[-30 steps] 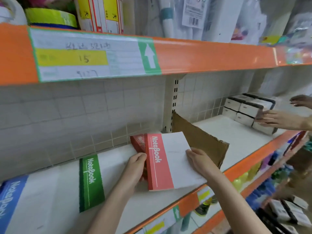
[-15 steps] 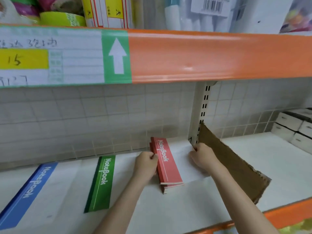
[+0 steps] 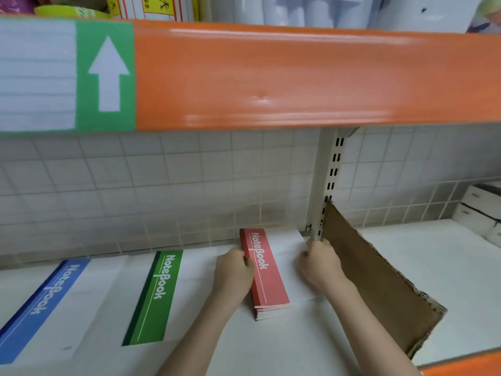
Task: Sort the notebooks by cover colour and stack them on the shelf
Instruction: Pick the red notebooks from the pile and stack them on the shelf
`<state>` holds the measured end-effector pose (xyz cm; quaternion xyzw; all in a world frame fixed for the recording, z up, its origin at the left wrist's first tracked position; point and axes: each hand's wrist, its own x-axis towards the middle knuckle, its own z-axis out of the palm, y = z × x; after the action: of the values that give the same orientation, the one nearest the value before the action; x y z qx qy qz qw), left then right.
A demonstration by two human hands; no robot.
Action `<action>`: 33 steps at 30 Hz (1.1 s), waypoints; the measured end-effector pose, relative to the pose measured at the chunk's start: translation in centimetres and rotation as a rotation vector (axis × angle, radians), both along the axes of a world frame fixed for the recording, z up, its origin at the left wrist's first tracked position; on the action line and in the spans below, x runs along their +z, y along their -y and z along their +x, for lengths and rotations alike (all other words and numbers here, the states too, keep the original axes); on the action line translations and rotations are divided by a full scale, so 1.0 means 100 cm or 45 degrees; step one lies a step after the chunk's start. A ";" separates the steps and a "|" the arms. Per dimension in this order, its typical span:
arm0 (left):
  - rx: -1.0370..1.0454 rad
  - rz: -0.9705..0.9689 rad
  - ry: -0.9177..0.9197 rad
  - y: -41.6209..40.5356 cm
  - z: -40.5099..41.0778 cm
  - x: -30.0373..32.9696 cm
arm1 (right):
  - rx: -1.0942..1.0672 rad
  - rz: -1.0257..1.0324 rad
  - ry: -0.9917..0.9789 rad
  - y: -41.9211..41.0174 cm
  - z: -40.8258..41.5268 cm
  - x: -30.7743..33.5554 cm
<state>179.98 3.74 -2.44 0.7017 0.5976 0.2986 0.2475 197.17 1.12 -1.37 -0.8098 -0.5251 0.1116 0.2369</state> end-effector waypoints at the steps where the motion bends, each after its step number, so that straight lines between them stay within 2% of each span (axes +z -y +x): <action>1: -0.003 -0.014 0.002 0.000 0.000 -0.001 | -0.004 -0.008 0.022 0.000 0.000 -0.002; 8: -0.041 -0.122 0.142 -0.005 -0.001 -0.002 | 0.025 -0.108 0.171 -0.002 0.002 -0.012; 14: -0.053 -0.118 0.240 -0.007 -0.005 -0.006 | 0.106 -0.215 -0.124 -0.004 0.008 -0.006; 21: -0.054 -0.124 0.411 -0.008 -0.008 -0.011 | 0.137 -0.269 -0.283 -0.011 0.012 -0.005; 33: -0.075 -0.105 0.435 -0.007 -0.011 -0.012 | 0.152 -0.203 -0.262 -0.007 0.012 -0.007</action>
<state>178.92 4.44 -3.64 0.6472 0.5378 0.3813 0.3827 198.41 1.82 -2.11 -0.7777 -0.5347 0.2491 0.2172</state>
